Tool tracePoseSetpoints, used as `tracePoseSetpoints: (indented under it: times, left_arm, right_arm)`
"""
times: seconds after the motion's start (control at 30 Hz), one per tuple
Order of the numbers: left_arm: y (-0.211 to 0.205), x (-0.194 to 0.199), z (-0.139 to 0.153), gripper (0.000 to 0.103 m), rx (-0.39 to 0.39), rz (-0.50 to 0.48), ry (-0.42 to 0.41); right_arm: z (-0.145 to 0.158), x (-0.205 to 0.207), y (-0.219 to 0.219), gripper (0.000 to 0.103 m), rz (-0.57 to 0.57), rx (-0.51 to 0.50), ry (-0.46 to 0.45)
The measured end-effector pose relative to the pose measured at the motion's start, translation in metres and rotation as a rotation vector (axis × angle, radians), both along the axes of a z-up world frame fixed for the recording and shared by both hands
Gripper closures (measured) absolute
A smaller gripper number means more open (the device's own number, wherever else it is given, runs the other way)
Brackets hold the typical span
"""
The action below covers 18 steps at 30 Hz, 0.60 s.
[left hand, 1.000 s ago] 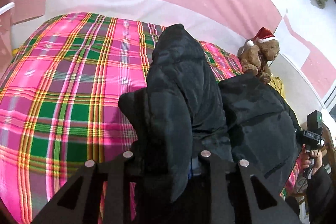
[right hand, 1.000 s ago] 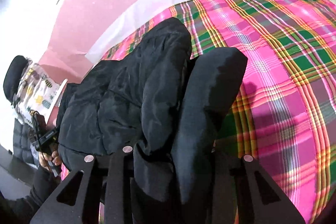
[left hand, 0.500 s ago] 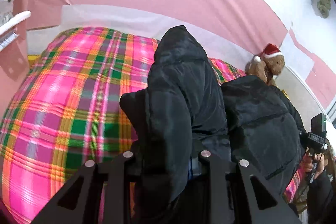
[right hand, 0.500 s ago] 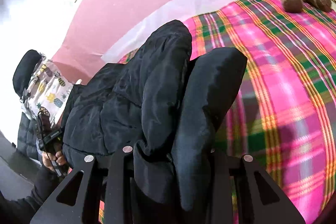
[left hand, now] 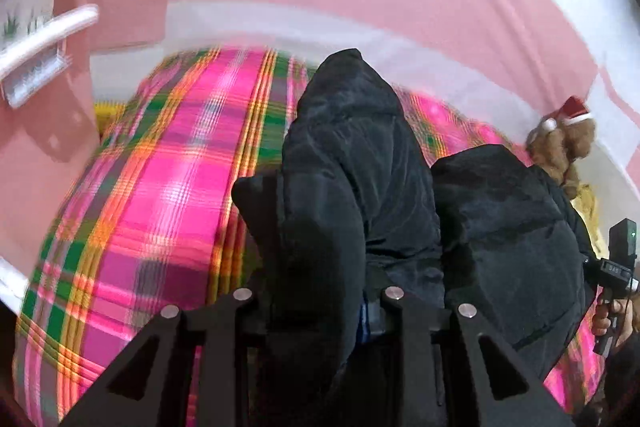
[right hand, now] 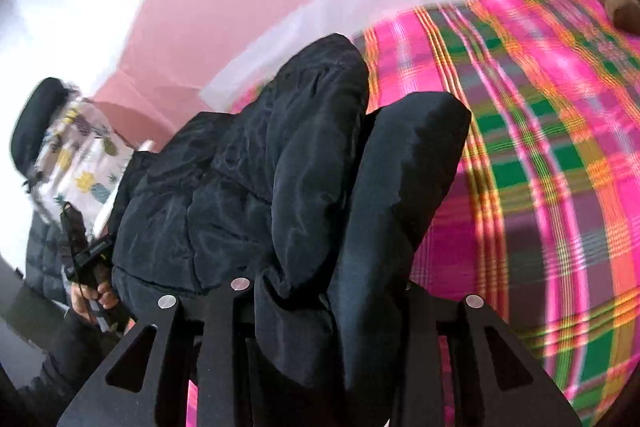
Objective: Fold large clothes
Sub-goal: 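Lower the rolled jacket onto the bedspread and open both tools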
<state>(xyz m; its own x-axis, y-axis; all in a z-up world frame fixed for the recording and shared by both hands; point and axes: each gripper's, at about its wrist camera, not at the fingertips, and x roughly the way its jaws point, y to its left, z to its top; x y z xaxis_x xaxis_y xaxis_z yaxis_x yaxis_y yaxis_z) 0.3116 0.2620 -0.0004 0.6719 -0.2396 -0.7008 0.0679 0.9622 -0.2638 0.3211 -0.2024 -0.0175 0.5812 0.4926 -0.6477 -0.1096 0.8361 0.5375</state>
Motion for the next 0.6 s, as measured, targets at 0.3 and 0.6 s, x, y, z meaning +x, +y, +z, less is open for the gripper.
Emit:
tracePoseSetpoints:
  times: [0.3, 0.6]
  left_arm:
    - [0.028, -0.017, -0.021, 0.039, -0.046, 0.105, 0.016]
    - [0.014, -0.018, 0.035, 0.035, 0.06, 0.135, -0.121]
  right_arm:
    - [-0.02, -0.002, -0.019, 0.038, -0.057, -0.073, 0.13]
    - [0.055, -0.021, 0.0, 0.038, -0.141, -0.289, -0.071]
